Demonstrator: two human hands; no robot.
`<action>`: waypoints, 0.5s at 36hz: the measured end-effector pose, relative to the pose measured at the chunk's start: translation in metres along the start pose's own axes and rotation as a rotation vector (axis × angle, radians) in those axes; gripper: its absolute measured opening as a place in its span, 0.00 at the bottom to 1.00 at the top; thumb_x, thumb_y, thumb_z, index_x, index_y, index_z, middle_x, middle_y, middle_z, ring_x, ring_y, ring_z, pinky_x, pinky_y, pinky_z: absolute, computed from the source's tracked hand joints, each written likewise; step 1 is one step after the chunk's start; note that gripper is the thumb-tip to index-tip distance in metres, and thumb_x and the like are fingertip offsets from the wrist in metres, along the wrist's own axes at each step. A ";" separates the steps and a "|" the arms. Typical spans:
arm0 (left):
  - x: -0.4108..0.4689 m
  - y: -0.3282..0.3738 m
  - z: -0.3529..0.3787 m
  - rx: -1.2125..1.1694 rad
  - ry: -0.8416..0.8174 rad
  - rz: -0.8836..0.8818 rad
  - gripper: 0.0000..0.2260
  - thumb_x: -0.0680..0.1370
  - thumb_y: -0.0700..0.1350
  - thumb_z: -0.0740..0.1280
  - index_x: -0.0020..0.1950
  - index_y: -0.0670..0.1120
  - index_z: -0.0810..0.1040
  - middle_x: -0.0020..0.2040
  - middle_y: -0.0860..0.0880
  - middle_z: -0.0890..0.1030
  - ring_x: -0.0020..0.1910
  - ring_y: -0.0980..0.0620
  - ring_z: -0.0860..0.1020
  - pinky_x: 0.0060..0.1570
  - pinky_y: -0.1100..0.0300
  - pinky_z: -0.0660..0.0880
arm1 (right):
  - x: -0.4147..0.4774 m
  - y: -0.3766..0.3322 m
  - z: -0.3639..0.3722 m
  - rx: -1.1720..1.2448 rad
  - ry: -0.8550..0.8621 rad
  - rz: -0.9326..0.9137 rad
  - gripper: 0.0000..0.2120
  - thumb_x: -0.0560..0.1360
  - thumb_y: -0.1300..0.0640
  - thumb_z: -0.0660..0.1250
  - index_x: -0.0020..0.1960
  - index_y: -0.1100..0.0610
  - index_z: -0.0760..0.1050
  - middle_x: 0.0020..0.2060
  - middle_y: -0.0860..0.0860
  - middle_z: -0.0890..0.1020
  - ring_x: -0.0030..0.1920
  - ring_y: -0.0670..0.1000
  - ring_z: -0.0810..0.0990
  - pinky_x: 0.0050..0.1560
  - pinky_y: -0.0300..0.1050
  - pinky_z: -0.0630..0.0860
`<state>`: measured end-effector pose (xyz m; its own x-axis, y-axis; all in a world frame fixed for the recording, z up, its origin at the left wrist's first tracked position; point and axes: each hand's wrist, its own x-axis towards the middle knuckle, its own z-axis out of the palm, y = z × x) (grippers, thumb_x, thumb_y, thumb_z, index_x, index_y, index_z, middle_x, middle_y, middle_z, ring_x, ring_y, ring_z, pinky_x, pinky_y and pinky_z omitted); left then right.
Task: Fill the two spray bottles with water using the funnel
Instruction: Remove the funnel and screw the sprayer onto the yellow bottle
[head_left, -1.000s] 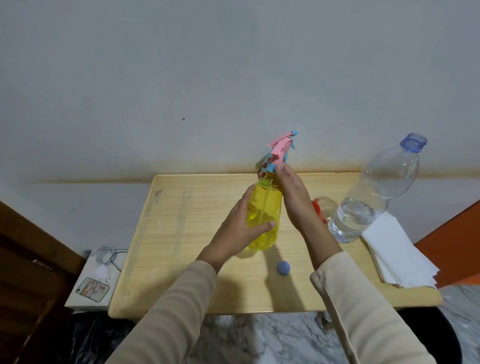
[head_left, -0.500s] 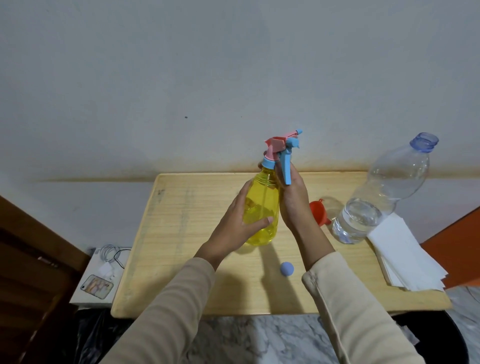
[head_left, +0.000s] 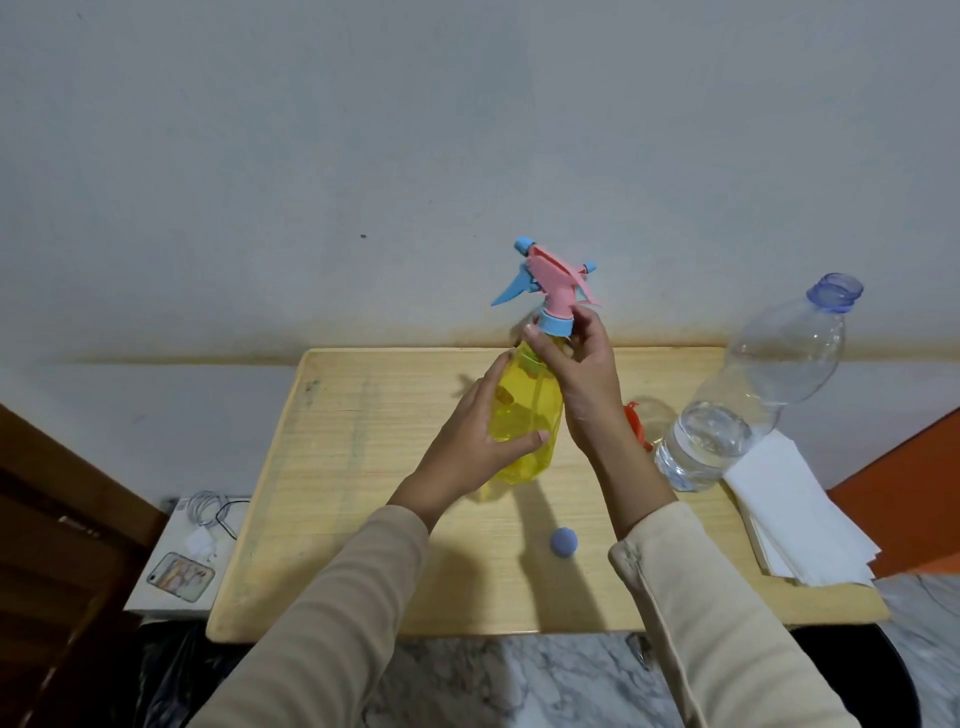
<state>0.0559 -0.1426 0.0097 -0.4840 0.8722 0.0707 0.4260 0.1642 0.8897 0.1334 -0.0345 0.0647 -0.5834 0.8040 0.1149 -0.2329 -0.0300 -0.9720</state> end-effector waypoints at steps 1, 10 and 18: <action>0.000 0.001 0.000 0.003 0.001 0.004 0.39 0.71 0.56 0.72 0.70 0.70 0.47 0.68 0.64 0.59 0.66 0.64 0.60 0.63 0.63 0.61 | -0.001 -0.002 0.001 -0.012 -0.008 0.013 0.23 0.69 0.53 0.72 0.61 0.60 0.72 0.50 0.53 0.80 0.51 0.50 0.79 0.55 0.48 0.75; -0.001 0.001 0.002 -0.014 0.027 -0.011 0.41 0.67 0.64 0.70 0.72 0.69 0.49 0.71 0.63 0.61 0.71 0.59 0.62 0.68 0.57 0.65 | -0.003 -0.002 0.001 0.040 0.092 0.016 0.17 0.67 0.53 0.73 0.53 0.55 0.74 0.48 0.55 0.79 0.49 0.52 0.77 0.53 0.50 0.74; -0.001 -0.003 -0.001 -0.010 0.052 -0.017 0.40 0.66 0.64 0.70 0.71 0.70 0.50 0.73 0.61 0.61 0.71 0.58 0.63 0.68 0.53 0.66 | -0.006 0.001 0.002 0.066 0.025 0.059 0.06 0.78 0.56 0.63 0.52 0.55 0.77 0.44 0.52 0.80 0.45 0.49 0.78 0.48 0.44 0.75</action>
<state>0.0545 -0.1445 0.0074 -0.5301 0.8442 0.0791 0.4103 0.1738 0.8953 0.1350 -0.0400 0.0637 -0.5780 0.8144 0.0514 -0.2497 -0.1166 -0.9613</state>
